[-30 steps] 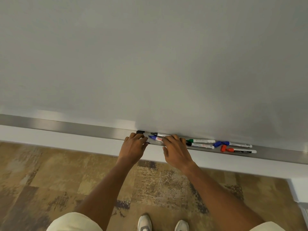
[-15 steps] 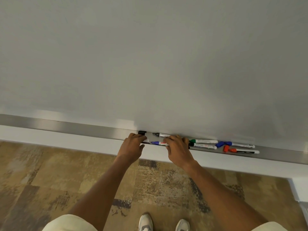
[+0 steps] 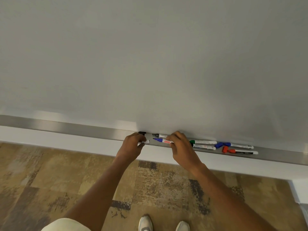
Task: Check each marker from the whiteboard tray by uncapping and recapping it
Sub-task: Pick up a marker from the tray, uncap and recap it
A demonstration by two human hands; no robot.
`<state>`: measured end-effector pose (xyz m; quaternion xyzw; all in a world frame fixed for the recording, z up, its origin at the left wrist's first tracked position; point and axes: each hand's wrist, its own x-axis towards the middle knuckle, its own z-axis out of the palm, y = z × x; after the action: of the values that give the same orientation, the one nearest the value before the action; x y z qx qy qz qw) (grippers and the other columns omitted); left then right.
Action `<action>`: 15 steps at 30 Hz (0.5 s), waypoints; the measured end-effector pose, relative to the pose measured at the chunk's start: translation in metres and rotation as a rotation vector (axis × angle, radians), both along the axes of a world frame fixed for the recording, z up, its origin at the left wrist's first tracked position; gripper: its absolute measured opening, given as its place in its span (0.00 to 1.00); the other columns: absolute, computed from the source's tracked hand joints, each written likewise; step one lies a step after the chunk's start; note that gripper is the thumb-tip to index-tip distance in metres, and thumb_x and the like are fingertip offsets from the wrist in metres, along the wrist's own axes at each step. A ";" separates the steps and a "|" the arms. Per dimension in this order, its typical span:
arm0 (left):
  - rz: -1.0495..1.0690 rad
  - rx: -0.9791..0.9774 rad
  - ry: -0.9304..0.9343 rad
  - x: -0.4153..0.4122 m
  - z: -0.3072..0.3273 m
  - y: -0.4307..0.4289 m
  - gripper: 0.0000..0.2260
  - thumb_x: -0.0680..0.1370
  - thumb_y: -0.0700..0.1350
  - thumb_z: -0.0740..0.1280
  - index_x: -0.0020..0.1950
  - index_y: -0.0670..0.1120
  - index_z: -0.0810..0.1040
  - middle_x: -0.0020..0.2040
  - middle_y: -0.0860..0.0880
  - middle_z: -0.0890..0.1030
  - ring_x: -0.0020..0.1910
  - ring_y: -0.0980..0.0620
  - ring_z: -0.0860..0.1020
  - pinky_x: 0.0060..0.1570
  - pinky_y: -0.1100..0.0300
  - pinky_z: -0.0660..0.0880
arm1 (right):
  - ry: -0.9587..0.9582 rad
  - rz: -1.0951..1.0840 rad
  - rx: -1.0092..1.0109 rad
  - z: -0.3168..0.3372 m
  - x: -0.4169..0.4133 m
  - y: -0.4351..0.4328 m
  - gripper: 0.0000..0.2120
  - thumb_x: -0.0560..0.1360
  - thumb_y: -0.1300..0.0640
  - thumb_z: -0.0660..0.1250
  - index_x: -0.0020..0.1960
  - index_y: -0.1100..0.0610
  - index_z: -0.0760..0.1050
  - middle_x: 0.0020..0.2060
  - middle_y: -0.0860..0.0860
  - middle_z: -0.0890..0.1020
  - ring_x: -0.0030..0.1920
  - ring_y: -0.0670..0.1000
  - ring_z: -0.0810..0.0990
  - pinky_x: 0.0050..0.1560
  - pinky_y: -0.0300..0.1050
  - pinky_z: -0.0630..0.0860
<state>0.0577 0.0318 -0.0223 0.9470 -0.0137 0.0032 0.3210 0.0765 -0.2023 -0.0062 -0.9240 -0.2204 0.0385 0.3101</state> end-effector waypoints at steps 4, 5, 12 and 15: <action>0.115 -0.265 0.020 -0.007 0.023 -0.004 0.06 0.73 0.37 0.77 0.49 0.43 0.86 0.46 0.48 0.87 0.43 0.51 0.86 0.52 0.57 0.84 | -0.062 0.008 0.056 0.035 -0.006 -0.015 0.14 0.79 0.65 0.64 0.63 0.58 0.75 0.58 0.51 0.75 0.59 0.49 0.74 0.60 0.45 0.77; 0.154 -0.348 0.029 -0.009 0.031 -0.005 0.07 0.73 0.39 0.78 0.49 0.45 0.86 0.46 0.51 0.88 0.43 0.54 0.87 0.51 0.61 0.83 | -0.080 0.011 0.061 0.045 -0.007 -0.020 0.13 0.80 0.64 0.63 0.64 0.57 0.75 0.58 0.51 0.75 0.59 0.49 0.73 0.60 0.44 0.76; 0.103 -0.708 0.006 -0.020 0.097 -0.022 0.07 0.74 0.40 0.77 0.51 0.48 0.87 0.42 0.50 0.88 0.43 0.52 0.86 0.44 0.69 0.78 | -0.110 0.005 0.046 0.104 -0.018 -0.049 0.16 0.81 0.53 0.59 0.67 0.53 0.74 0.58 0.52 0.81 0.57 0.50 0.78 0.54 0.45 0.80; 0.068 -0.771 0.002 -0.023 0.111 -0.027 0.07 0.75 0.39 0.77 0.52 0.46 0.87 0.43 0.50 0.89 0.44 0.54 0.86 0.44 0.68 0.78 | -0.101 -0.003 0.035 0.114 -0.026 -0.053 0.18 0.80 0.53 0.60 0.67 0.54 0.75 0.59 0.53 0.81 0.59 0.53 0.78 0.56 0.51 0.81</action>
<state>0.0345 0.0047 0.0886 0.7567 0.0201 0.0178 0.6532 0.0502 -0.2558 0.1076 -0.9195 -0.2351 -0.0124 0.3146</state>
